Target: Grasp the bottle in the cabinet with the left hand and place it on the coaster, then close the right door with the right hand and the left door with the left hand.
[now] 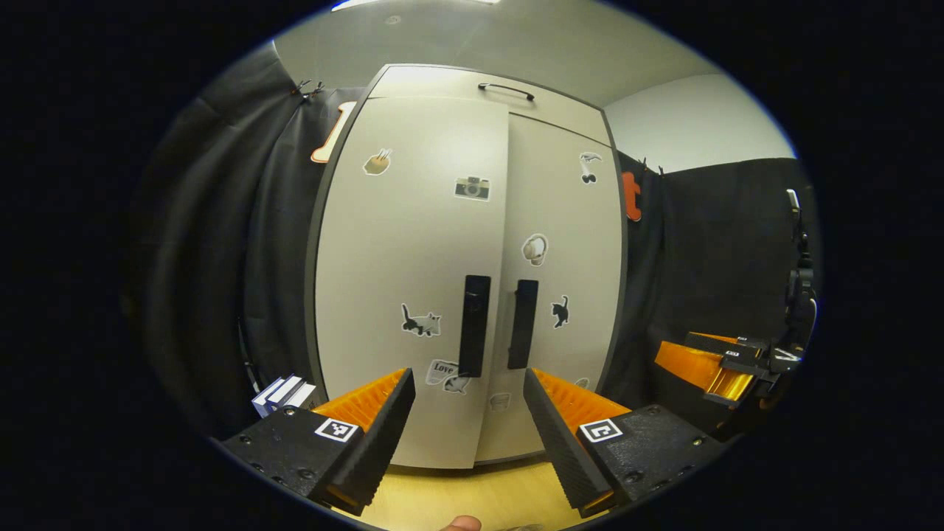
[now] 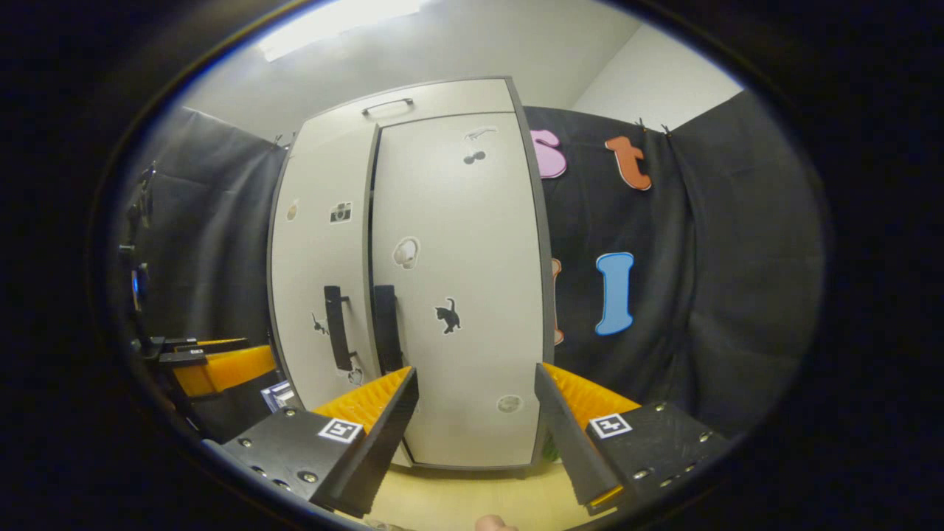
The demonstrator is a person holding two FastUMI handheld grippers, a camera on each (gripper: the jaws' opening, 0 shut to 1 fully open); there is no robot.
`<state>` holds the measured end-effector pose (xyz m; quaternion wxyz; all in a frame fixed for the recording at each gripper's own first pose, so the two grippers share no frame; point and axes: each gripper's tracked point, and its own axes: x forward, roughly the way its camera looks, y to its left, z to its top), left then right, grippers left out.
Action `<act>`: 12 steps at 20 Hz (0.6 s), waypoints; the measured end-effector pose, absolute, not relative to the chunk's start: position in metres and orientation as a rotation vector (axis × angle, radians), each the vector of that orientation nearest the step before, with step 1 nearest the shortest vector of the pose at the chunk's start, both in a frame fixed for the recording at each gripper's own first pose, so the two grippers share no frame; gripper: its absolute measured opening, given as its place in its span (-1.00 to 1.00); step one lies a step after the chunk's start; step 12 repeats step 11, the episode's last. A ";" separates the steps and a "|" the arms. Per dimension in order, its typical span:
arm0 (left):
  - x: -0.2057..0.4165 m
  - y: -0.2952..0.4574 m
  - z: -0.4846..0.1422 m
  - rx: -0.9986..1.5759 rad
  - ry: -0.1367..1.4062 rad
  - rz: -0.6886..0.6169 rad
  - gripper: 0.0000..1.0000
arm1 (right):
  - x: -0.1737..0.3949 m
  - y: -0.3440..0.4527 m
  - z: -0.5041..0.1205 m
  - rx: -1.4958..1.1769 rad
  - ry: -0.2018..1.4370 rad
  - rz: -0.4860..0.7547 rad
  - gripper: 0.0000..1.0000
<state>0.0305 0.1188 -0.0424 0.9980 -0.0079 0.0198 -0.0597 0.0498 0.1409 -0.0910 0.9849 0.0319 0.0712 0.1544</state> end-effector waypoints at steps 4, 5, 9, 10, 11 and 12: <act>0.025 0.095 -0.038 -0.001 0.031 -0.146 0.87 | 0.045 0.124 -0.085 0.067 0.137 0.301 0.92; 0.024 0.091 -0.037 0.003 0.028 -0.149 0.87 | 0.044 0.120 -0.084 0.065 0.136 0.299 0.92; 0.021 0.072 -0.035 -0.003 0.025 -0.171 0.87 | 0.038 0.106 -0.079 0.054 0.131 0.293 0.92; 0.019 0.068 -0.035 -0.005 0.025 -0.175 0.87 | 0.036 0.103 -0.077 0.051 0.129 0.292 0.92; 0.019 0.064 -0.035 -0.007 0.024 -0.174 0.87 | 0.035 0.100 -0.076 0.048 0.127 0.289 0.92; 0.019 0.064 -0.035 -0.007 0.024 -0.174 0.87 | 0.035 0.100 -0.076 0.048 0.127 0.289 0.92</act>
